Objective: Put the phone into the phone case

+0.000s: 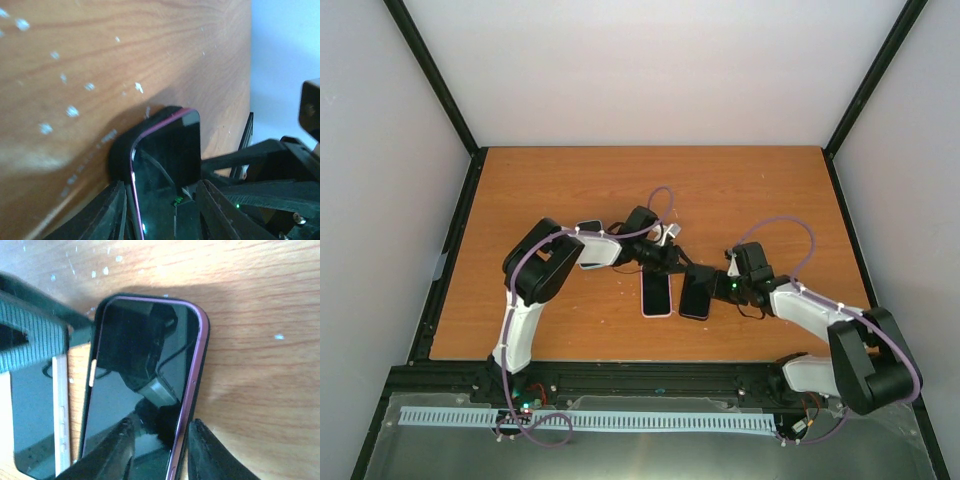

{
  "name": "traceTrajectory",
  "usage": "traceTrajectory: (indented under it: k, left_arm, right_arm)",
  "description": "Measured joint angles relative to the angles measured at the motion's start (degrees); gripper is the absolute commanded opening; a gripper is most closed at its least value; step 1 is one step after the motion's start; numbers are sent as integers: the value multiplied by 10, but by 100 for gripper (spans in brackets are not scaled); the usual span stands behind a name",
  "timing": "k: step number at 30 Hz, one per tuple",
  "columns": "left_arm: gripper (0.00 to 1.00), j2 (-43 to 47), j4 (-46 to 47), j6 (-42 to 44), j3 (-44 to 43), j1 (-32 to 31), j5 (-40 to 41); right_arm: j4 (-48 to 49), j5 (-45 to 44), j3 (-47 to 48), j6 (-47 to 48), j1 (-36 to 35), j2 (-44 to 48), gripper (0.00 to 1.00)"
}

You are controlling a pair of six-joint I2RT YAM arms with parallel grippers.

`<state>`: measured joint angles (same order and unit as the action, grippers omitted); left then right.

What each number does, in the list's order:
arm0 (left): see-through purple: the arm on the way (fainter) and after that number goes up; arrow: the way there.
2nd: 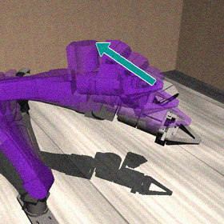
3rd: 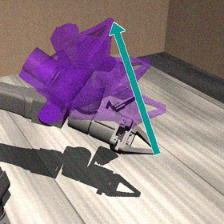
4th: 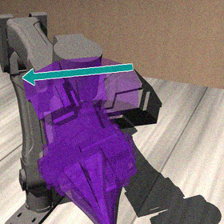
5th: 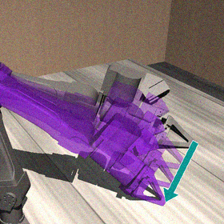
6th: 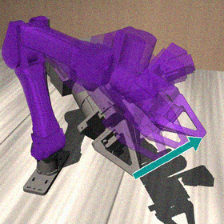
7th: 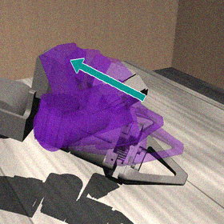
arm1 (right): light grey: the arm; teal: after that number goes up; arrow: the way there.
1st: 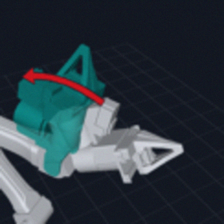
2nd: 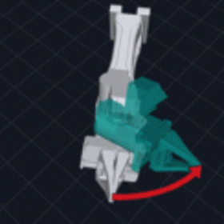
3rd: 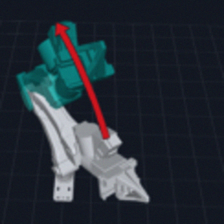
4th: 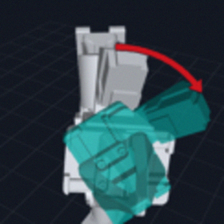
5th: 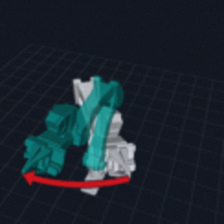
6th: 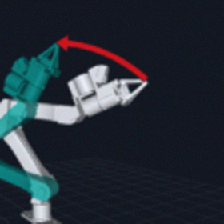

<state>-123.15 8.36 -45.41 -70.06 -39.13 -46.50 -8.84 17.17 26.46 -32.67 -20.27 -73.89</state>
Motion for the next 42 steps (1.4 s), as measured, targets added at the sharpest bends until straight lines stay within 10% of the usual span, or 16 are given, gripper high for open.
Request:
traceTrajectory:
  k: [13,34,42]
  left_arm:
    - [44,52,-28,25,34,-14,15]
    - [44,71,25,22,110,-7,-6]
    - [41,70,26,13,111,-14,-19]
  right_arm:
    - [-68,-41,-21,-27,0,113,66]
    - [118,35,-84,-139,0,60,77]
    - [158,50,-86,-170,0,33,61]
